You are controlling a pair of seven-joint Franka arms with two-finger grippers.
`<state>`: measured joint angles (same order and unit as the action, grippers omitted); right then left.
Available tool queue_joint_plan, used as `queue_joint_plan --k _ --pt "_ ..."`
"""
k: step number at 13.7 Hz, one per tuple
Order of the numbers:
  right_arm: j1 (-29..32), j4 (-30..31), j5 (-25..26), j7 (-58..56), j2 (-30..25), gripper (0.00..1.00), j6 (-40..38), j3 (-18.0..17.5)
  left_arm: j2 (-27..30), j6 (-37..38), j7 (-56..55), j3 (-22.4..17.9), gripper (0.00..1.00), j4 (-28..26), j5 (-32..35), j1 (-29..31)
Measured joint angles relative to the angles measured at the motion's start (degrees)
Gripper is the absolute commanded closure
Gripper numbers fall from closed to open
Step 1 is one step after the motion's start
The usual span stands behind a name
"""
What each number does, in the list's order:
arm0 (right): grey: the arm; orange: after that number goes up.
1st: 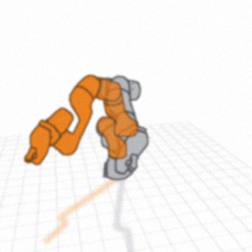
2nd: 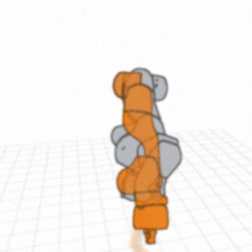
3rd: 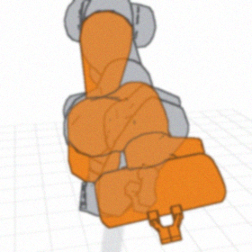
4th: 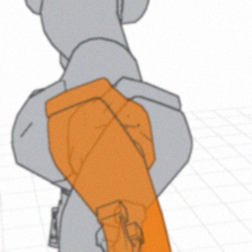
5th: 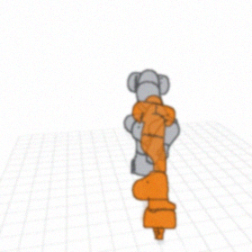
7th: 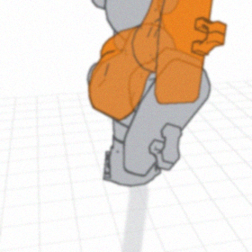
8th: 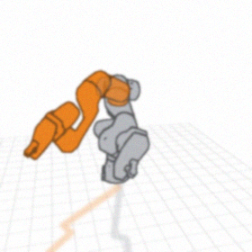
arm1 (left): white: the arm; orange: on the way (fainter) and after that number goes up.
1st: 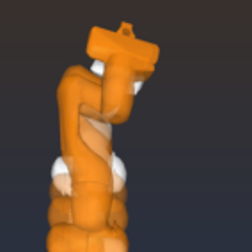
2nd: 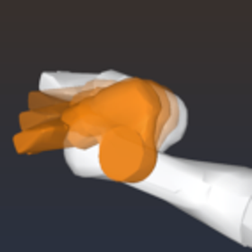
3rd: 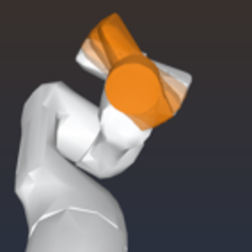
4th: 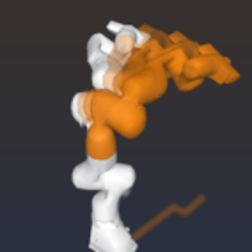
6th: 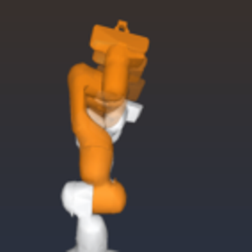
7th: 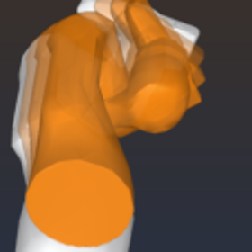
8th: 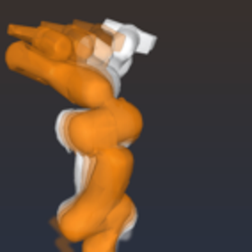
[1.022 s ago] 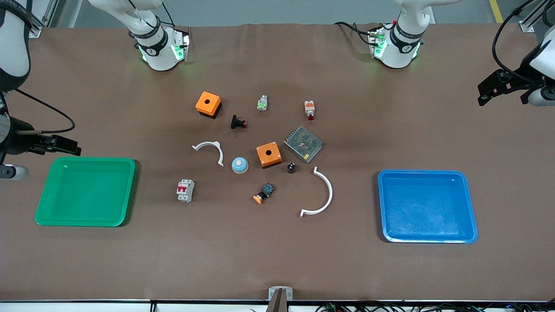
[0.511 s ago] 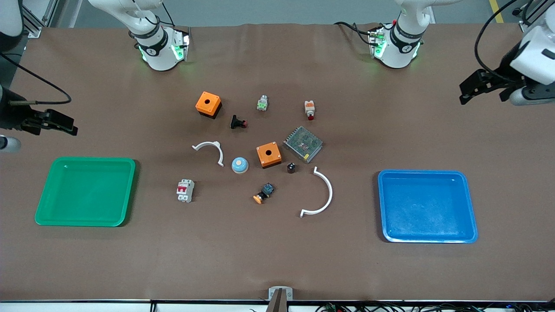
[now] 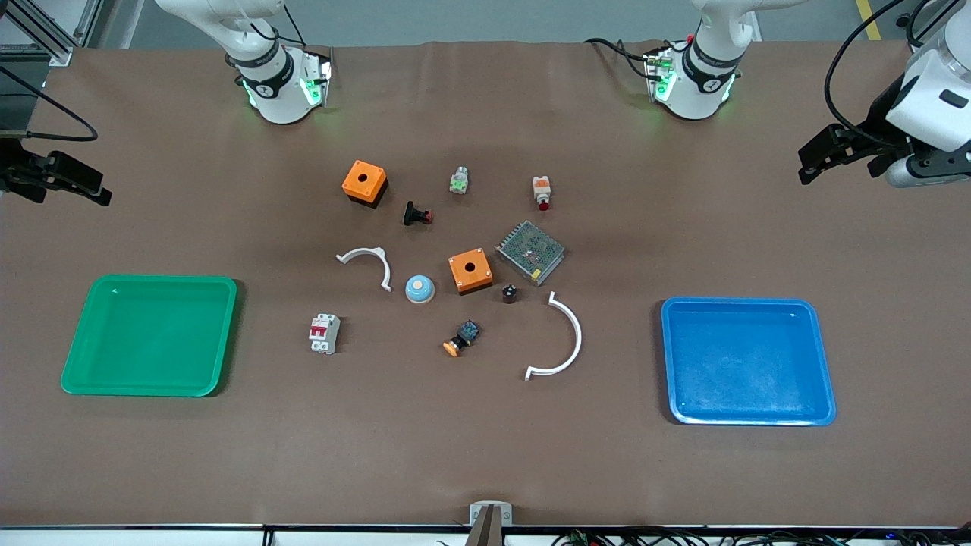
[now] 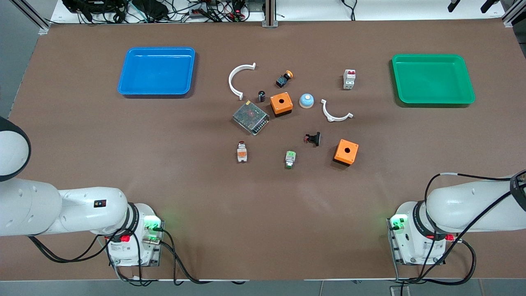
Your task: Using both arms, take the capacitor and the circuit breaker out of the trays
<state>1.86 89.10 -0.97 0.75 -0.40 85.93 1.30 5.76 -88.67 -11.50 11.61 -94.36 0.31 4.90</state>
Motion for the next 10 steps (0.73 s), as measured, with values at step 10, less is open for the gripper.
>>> queue_joint_plan --k 10 --pt "-0.1 0.6 0.0 0.0 -1.6 0.0 0.0 -0.3 0.0 0.0 3.6 0.0 0.0 0.2 1.9 0.0"
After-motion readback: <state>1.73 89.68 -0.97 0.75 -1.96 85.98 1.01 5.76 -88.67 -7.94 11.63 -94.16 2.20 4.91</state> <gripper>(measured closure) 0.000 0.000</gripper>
